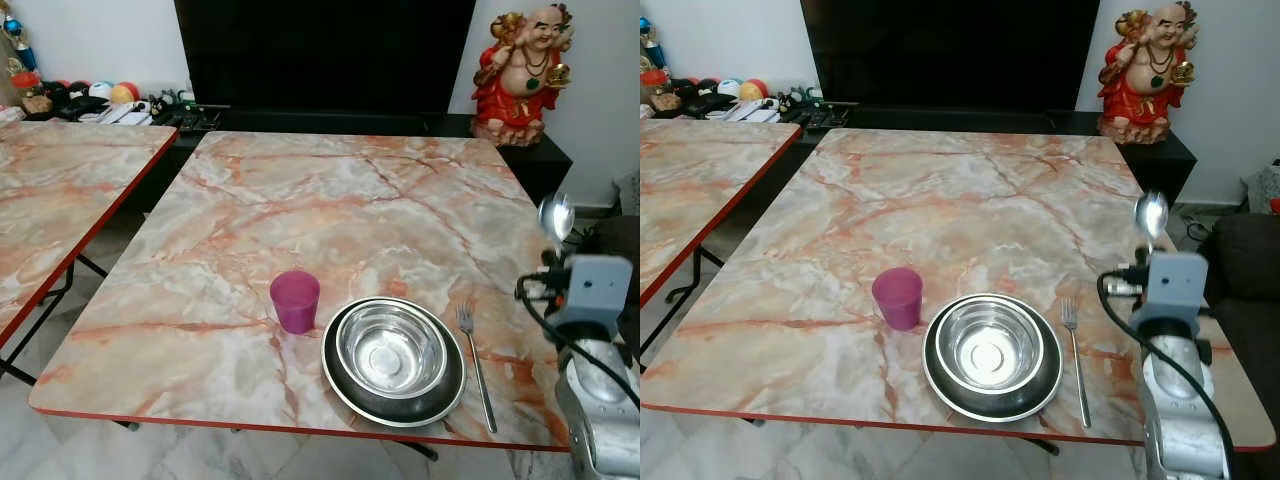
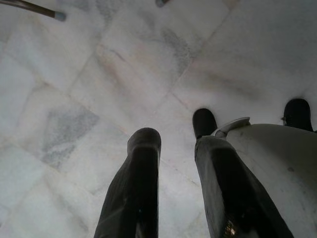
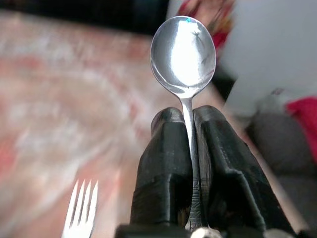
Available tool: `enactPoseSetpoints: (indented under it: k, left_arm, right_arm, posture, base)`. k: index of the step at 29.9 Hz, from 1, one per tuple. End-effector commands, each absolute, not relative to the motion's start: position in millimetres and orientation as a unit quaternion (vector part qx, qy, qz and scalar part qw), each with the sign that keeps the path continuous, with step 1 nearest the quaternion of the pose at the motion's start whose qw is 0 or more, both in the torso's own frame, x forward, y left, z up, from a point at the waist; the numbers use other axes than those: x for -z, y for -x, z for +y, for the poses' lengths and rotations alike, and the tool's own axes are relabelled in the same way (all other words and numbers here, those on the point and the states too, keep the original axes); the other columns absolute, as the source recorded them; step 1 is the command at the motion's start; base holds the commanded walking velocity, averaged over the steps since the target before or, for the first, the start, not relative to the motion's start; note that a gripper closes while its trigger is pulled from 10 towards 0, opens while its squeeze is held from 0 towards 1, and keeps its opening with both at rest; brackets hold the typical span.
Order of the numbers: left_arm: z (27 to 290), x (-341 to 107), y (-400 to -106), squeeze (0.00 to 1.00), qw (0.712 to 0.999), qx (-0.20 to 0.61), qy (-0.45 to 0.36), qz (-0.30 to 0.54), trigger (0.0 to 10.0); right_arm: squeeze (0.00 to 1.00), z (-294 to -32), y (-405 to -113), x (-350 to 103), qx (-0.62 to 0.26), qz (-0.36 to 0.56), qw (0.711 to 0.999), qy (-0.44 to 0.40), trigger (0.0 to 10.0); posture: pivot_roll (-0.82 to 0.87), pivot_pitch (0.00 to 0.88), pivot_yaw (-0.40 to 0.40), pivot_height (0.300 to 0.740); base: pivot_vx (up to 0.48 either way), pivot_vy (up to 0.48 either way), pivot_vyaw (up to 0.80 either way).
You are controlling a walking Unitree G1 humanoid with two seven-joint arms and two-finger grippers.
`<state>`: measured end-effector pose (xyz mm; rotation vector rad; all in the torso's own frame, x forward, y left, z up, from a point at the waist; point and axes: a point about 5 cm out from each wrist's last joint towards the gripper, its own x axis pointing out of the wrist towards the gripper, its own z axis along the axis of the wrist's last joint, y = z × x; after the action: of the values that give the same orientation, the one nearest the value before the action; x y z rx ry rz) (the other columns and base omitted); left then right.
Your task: Setting the table
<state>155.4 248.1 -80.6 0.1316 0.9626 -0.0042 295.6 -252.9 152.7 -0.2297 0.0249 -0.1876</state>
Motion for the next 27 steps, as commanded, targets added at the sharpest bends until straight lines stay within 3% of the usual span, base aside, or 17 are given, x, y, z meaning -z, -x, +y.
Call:
enactPoseSetpoints:
  k: [1,13,27]
  left_arm:
    - [251.1,82.2,-150.1,0.0,0.878,0.003,-0.066,0.475,10.0]
    - [249.5,83.2,-149.6,0.0,0.876,0.002,-0.063,0.477,10.0]
    - [253.6,81.7,-150.6,0.0,0.875,0.003,-0.069,0.48,10.0]
  right_arm:
    - [0.0,-250.5,-292.4,-138.7,0.065,0.055,0.991,0.102,10.0]
    - [0.0,-254.4,-281.8,-105.1,0.025,0.153,0.987,0.05,10.0]
    - [0.0,-257.5,-275.2,-107.9,0.019,0.169,0.984,0.046,10.0]
  posture:
    - [-0.09,0.077,0.011,0.74]
    - [-0.1,0.102,0.012,0.74]
    - [-0.12,0.14,0.028,0.74]
  base:
    - [0.0,0.0,0.0]
    - [0.0,0.0,0.0]
    - [0.0,0.0,0.0]
